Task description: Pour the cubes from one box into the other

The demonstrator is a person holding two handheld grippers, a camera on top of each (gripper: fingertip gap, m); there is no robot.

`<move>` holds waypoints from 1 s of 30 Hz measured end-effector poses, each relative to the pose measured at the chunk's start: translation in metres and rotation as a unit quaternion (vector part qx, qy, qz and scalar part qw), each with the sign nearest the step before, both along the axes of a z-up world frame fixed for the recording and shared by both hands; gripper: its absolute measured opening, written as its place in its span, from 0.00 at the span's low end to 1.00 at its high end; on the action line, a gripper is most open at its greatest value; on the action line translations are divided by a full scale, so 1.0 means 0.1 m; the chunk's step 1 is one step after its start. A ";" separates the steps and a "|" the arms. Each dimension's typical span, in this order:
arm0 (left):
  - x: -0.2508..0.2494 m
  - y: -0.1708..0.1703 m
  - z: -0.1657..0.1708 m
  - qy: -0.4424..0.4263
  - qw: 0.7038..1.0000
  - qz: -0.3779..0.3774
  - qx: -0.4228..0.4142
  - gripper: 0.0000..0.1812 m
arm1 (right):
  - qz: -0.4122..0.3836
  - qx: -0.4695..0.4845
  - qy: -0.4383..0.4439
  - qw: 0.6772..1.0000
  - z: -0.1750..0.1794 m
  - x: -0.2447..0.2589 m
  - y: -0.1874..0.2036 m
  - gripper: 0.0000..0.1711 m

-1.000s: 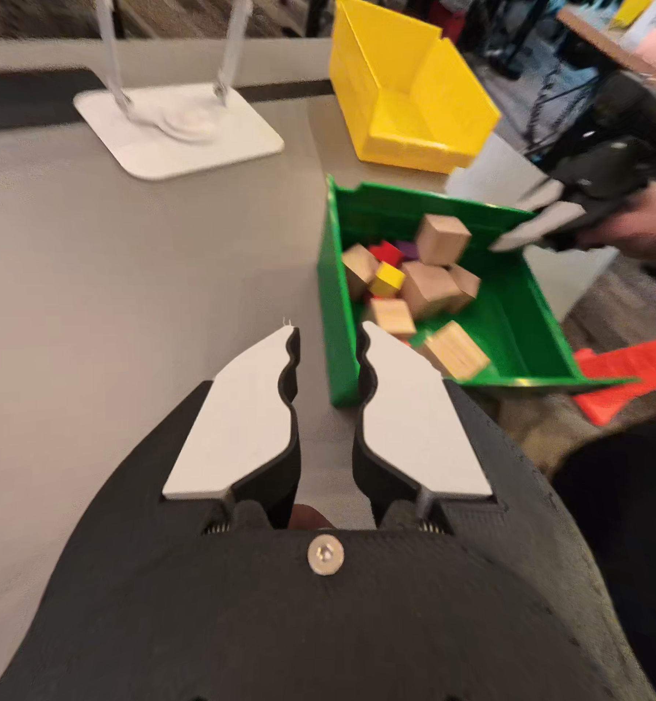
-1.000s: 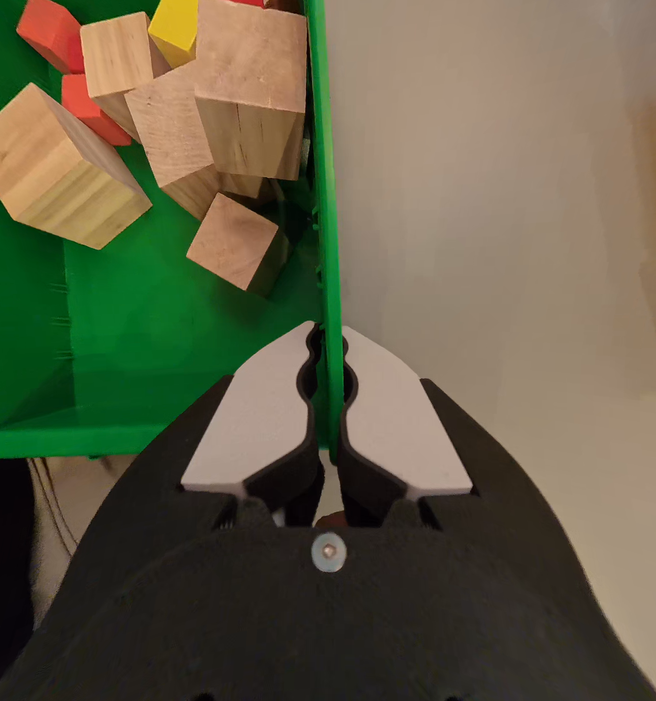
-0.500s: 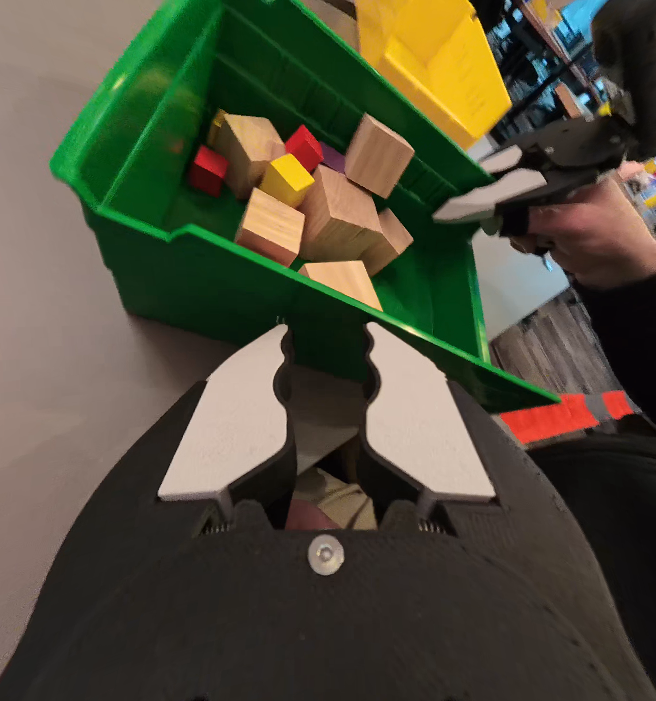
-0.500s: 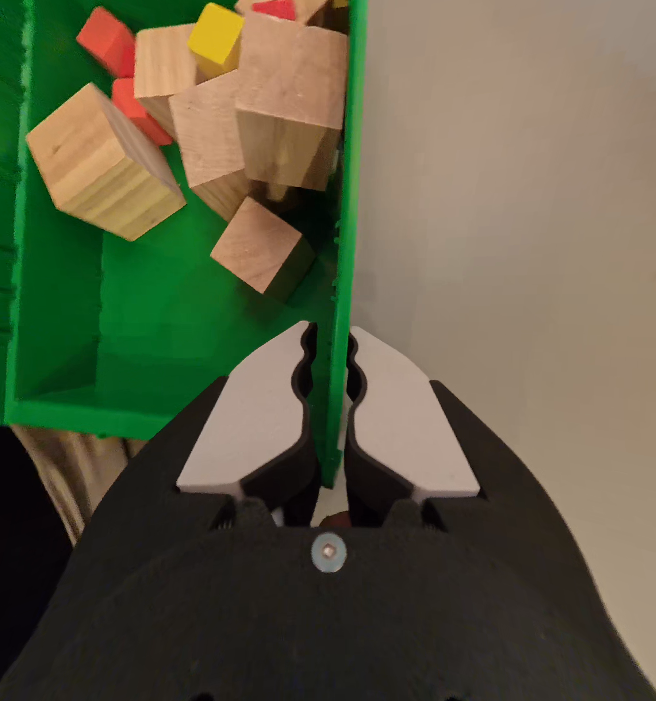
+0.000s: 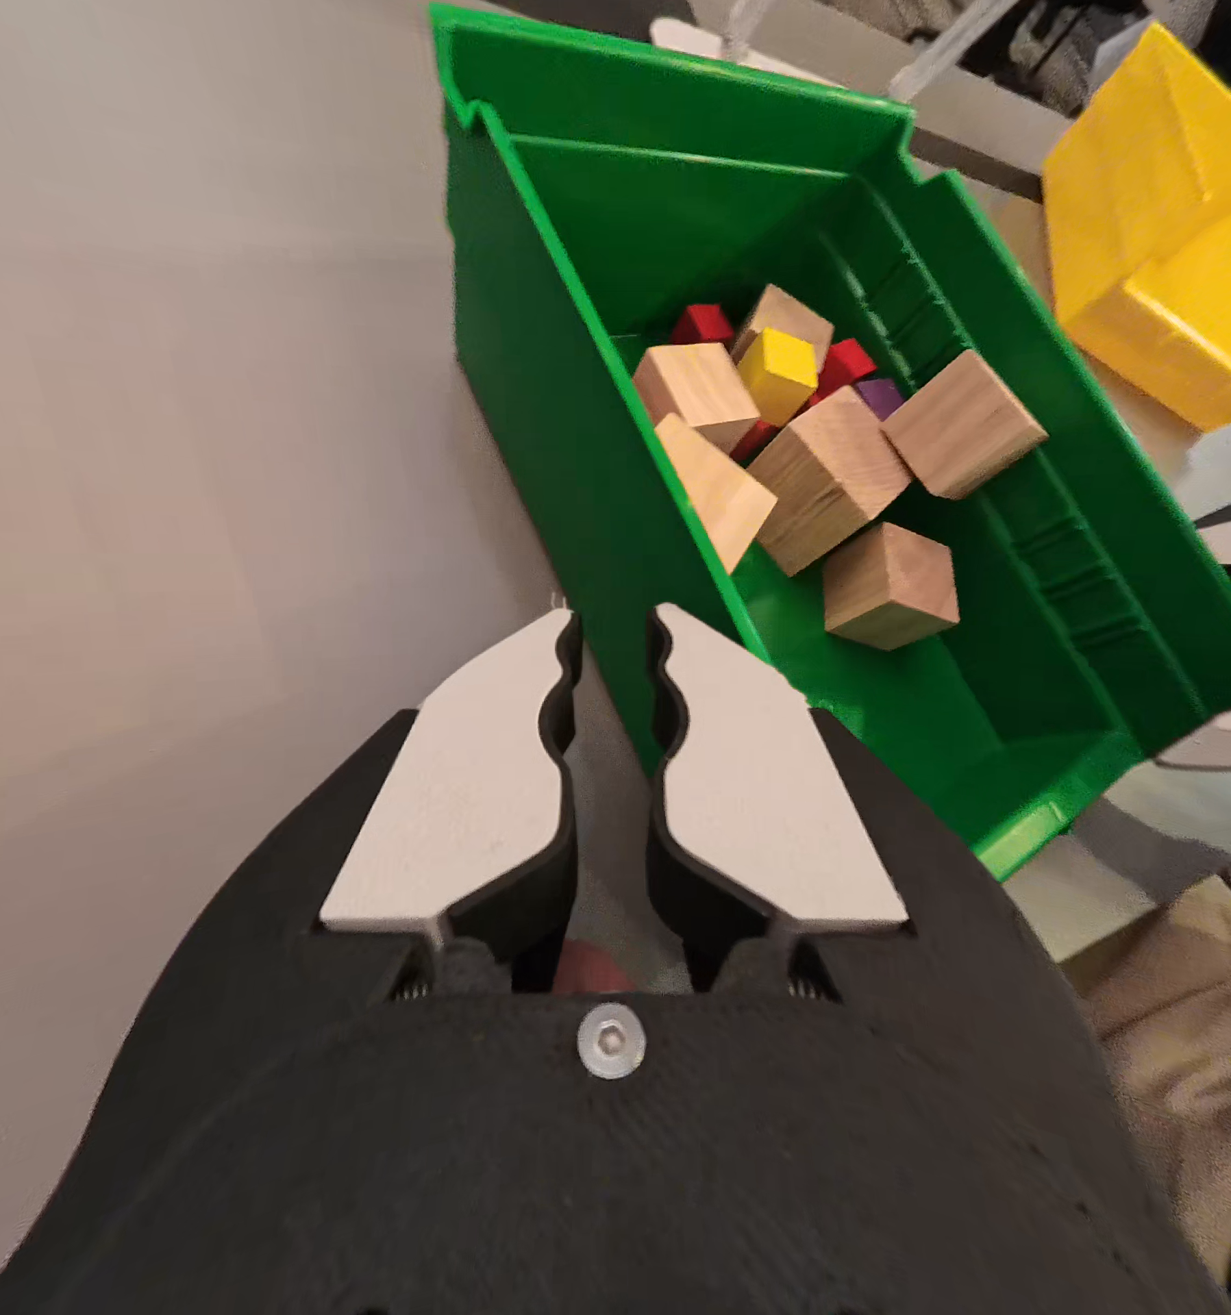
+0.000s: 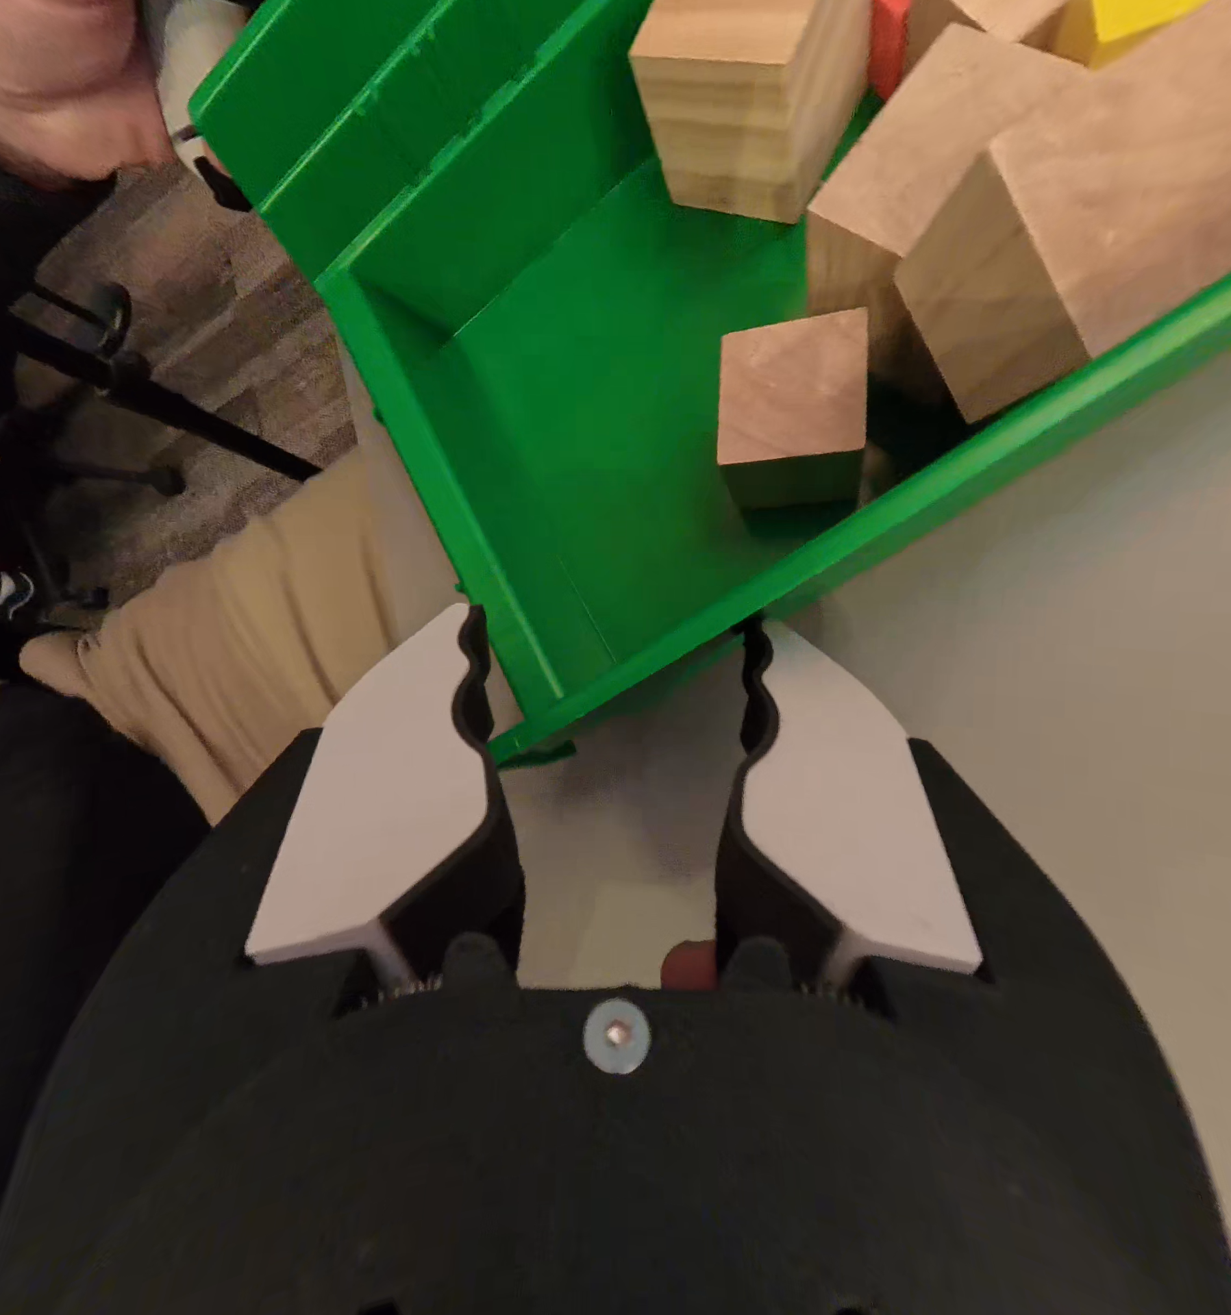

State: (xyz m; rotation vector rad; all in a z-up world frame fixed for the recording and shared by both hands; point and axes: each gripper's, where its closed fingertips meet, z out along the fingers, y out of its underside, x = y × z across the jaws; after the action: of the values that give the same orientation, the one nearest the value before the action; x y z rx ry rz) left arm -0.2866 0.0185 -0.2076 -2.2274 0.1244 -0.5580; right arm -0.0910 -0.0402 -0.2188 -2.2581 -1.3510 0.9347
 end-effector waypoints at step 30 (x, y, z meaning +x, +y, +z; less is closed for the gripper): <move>0.11 -0.21 0.67 0.317 0.931 -0.097 0.151 0.29 | -0.280 0.240 -0.280 0.887 -0.12 3.28 2.05 0.45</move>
State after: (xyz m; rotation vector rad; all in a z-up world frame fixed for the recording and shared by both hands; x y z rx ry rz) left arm -0.2757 -0.0022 -0.1403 -2.0200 0.7204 0.1019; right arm 0.2374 0.1647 -0.2307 -2.3573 -0.8670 -0.2473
